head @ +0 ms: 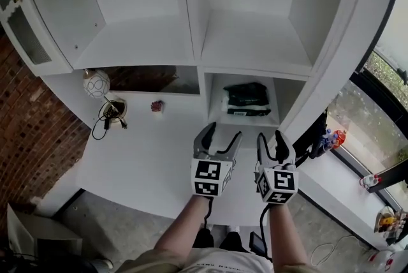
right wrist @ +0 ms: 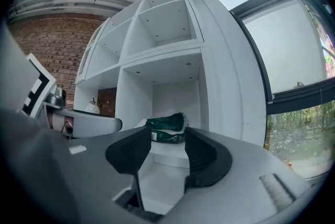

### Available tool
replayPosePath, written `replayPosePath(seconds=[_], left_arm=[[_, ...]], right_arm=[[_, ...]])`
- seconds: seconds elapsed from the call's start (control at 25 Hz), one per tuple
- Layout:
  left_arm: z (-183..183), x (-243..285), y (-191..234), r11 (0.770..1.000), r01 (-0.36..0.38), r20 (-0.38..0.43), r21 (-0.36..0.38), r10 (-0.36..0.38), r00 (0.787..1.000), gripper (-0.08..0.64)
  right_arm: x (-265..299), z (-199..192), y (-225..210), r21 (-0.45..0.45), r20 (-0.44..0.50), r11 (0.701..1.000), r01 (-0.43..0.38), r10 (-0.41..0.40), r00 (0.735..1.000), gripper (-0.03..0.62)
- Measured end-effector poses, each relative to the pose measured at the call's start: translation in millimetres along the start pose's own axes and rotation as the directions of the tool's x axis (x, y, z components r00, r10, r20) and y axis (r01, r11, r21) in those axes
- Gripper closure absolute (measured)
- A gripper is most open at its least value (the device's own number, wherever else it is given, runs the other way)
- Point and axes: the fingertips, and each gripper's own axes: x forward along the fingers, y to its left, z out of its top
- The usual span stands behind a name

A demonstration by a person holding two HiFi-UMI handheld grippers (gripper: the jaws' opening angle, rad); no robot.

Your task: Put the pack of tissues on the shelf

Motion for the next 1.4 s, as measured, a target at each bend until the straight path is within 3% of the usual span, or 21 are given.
replayPosePath(seconds=[0.4, 0.88, 1.4], left_arm=[[19, -42, -5, 0.998, -0.050, 0.074, 0.033, 0.048, 0.996, 0.387], [18, -62, -16, 0.997, -0.034, 0.089, 0.071, 0.028, 0.996, 0.489], [18, -68, -13, 0.994, -0.040, 0.090, 0.106, 0.031, 0.995, 0.552]], right_arm=[[-37, 17, 13, -0.077, 0.033, 0.997, 0.013, -0.010, 0.999, 0.443], [-63, 16, 14, -0.066, 0.052, 0.997, 0.039, -0.035, 0.998, 0.506], [-70, 17, 10, -0.065, 0.060, 0.996, 0.060, -0.056, 0.997, 0.589]])
